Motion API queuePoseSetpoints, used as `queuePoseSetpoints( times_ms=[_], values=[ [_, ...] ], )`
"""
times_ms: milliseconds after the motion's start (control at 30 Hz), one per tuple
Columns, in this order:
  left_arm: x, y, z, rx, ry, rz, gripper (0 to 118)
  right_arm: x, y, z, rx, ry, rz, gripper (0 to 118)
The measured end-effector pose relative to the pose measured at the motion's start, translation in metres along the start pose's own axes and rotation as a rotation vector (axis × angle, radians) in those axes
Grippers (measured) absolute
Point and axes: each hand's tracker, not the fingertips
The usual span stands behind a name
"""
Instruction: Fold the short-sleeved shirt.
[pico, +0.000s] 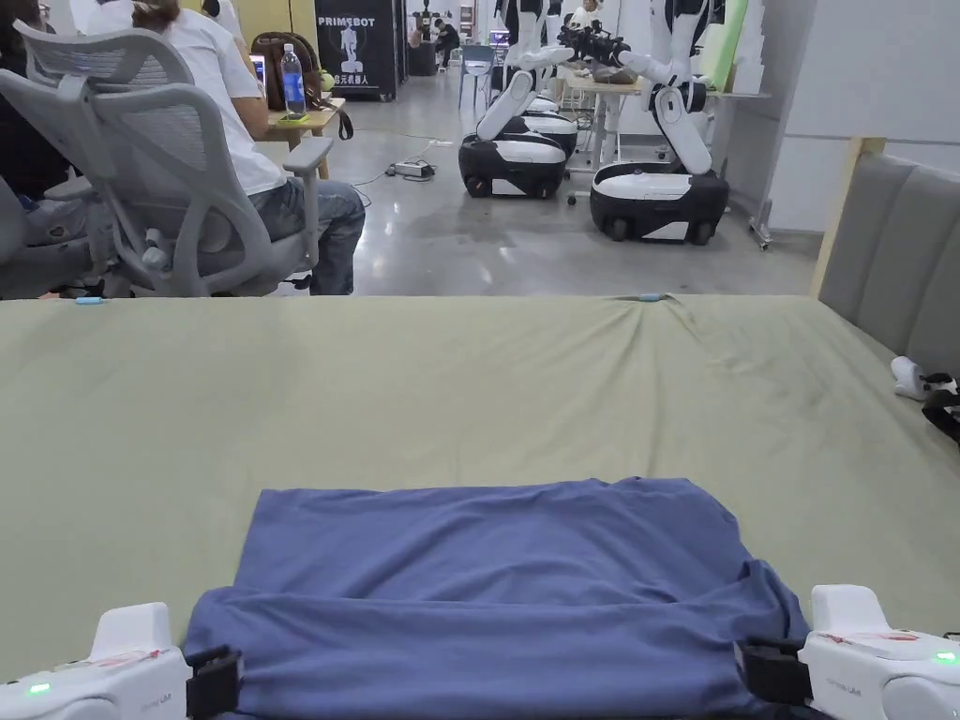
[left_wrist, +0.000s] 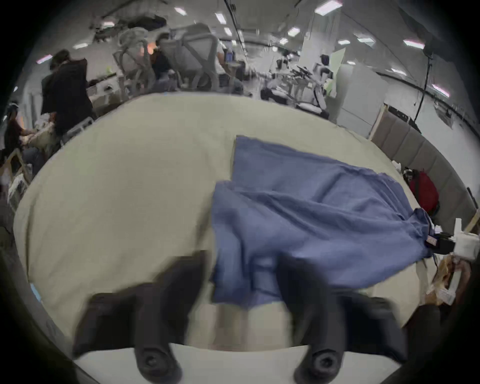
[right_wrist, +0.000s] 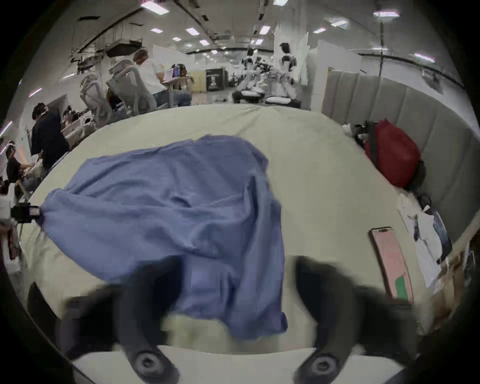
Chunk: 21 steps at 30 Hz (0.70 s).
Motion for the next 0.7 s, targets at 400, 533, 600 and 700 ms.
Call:
queuePoseSetpoints(
  times_ms=[400,533,600,700],
  values=[
    [0.092,0.04,0.052,0.417,-0.01,-0.223,0,-0.097,0.043,0.089,0.474,0.092,0.013,1],
    [0.085,0.039,0.031,0.288,-0.083,-0.196,0,-0.107,0.046,0.082,0.47,0.11,0.042,0],
    [0.077,0.046,0.016,0.248,-0.056,-0.207,0,-0.106,0.049,0.075,0.461,0.11,0.056,0],
    [0.066,0.068,-0.015,0.146,-0.025,-0.238,0,-0.104,0.055,0.06,0.443,0.105,0.073,0]
  ],
)
